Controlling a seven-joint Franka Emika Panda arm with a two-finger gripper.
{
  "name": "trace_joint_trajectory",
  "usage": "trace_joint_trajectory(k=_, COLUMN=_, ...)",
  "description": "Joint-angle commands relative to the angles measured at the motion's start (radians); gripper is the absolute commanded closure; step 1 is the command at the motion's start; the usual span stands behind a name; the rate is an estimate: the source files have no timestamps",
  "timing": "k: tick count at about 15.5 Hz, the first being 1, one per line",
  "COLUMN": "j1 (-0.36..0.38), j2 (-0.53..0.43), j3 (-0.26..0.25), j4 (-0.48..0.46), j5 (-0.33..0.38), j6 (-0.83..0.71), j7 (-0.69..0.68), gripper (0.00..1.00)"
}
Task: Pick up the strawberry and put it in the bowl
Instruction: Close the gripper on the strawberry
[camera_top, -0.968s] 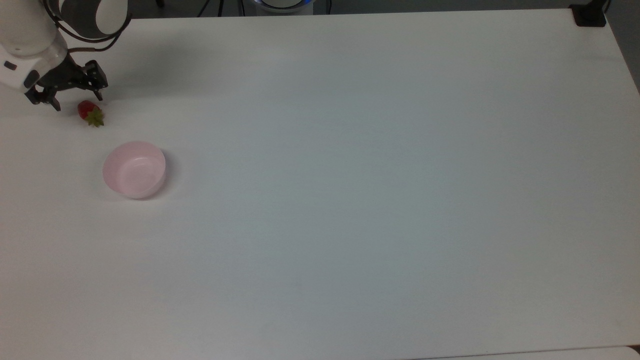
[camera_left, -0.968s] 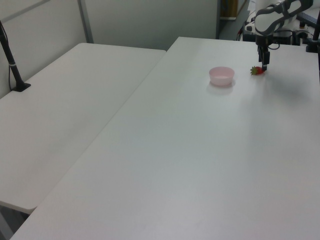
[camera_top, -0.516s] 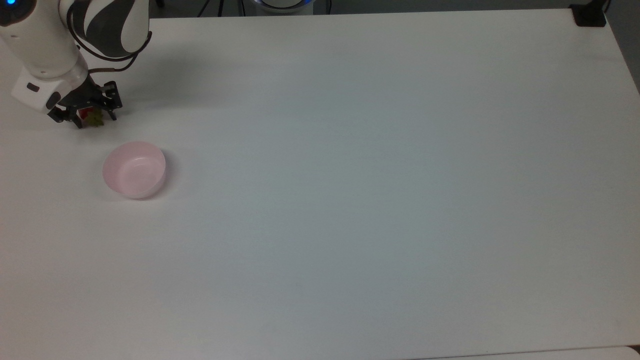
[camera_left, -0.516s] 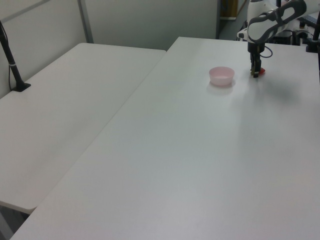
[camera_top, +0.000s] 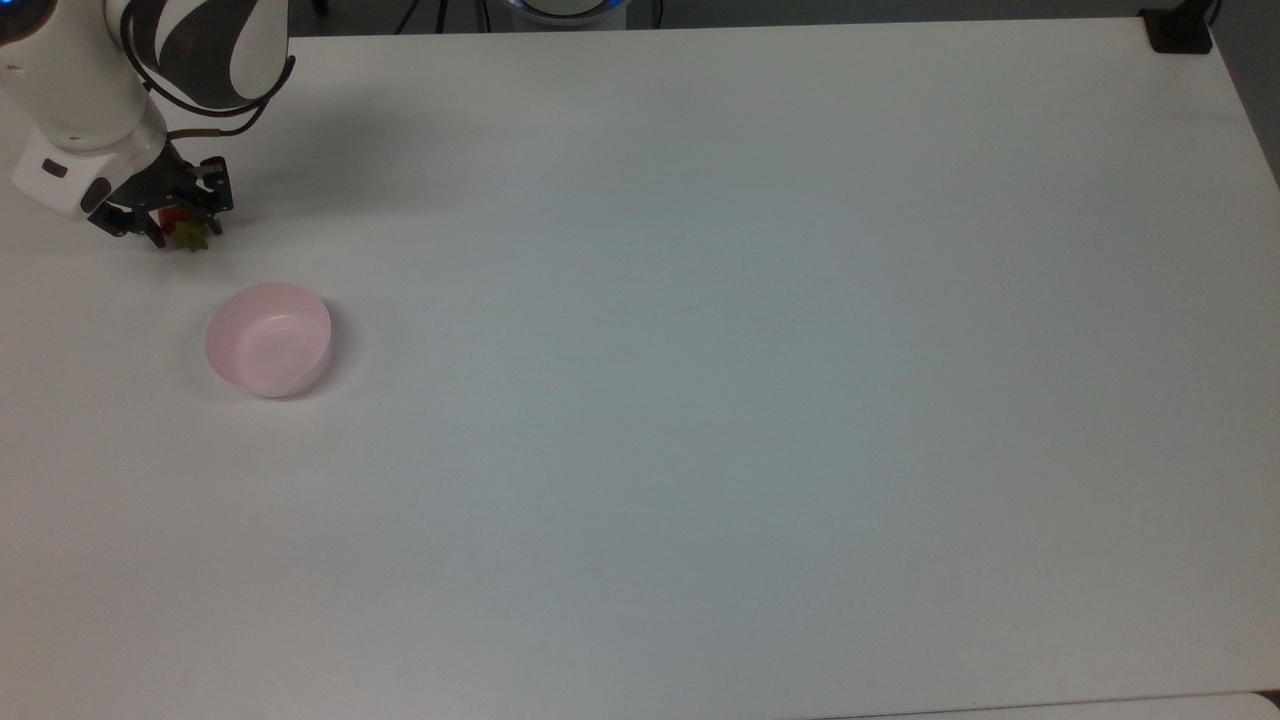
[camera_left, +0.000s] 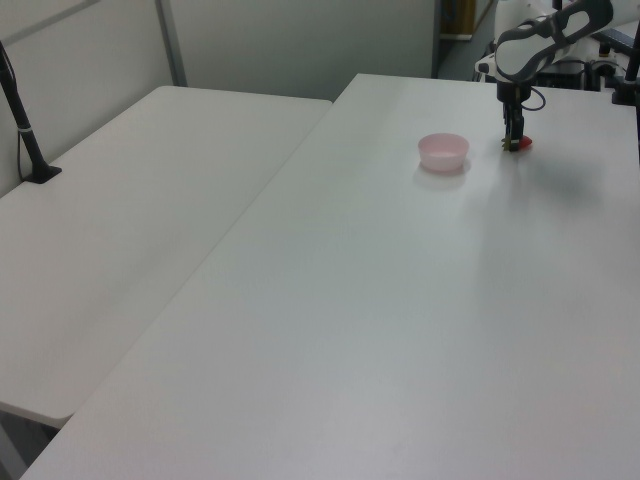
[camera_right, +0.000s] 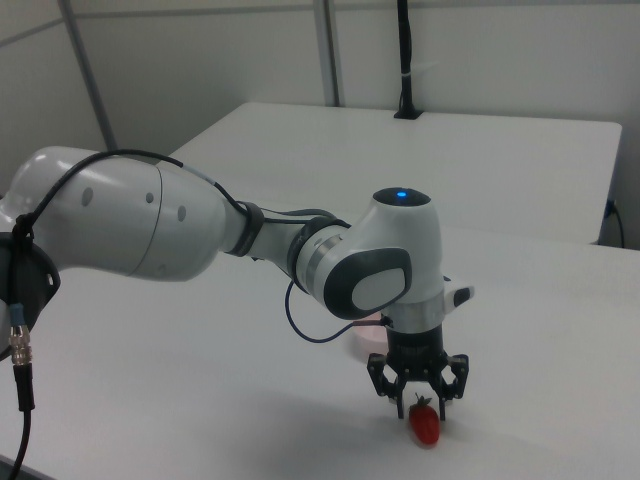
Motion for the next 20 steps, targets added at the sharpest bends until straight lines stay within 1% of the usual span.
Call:
trace_joint_trajectory(k=1, j1=0.002, j2=-0.016, j3=-0.008, j4=0.0, j5=0.0, j6=-0.031, j7=0.015, gripper=0.16)
trace_joint_trajectory(k=2, j1=0.001, j2=-0.016, j3=-0.009, j4=-0.002, j5=-0.001, j6=-0.031, j7=0.015, gripper=0.12)
trace_joint_trajectory(k=3, j1=0.001, j2=-0.014, j3=-0.009, j4=-0.003, j5=-0.001, j6=-0.03, j7=0.015, gripper=0.12)
trace_joint_trajectory(k=9, j1=-0.001, j2=-0.005, j3=-0.009, j4=-0.009, j5=-0.013, j6=-0.024, j7=0.006, gripper=0.37)
trace_joint_trajectory(k=11, j1=-0.002, j2=-0.007, j3=-0.009, j4=-0.011, j5=-0.015, j6=-0.027, j7=0.003, gripper=0.41)
trace_joint_trajectory(k=17, j1=-0.007, j2=-0.03, j3=-0.009, j4=0.011, j5=-0.015, j6=-0.082, j7=0.018, gripper=0.45)
trace_joint_trajectory(k=18, j1=-0.007, j2=-0.034, j3=-0.009, j4=0.011, j5=-0.015, j6=-0.083, j7=0.018, gripper=0.48)
trace_joint_trajectory(k=20, j1=-0.007, j2=-0.033, j3=-0.009, j4=0.009, j5=-0.015, j6=-0.085, j7=0.018, gripper=0.48)
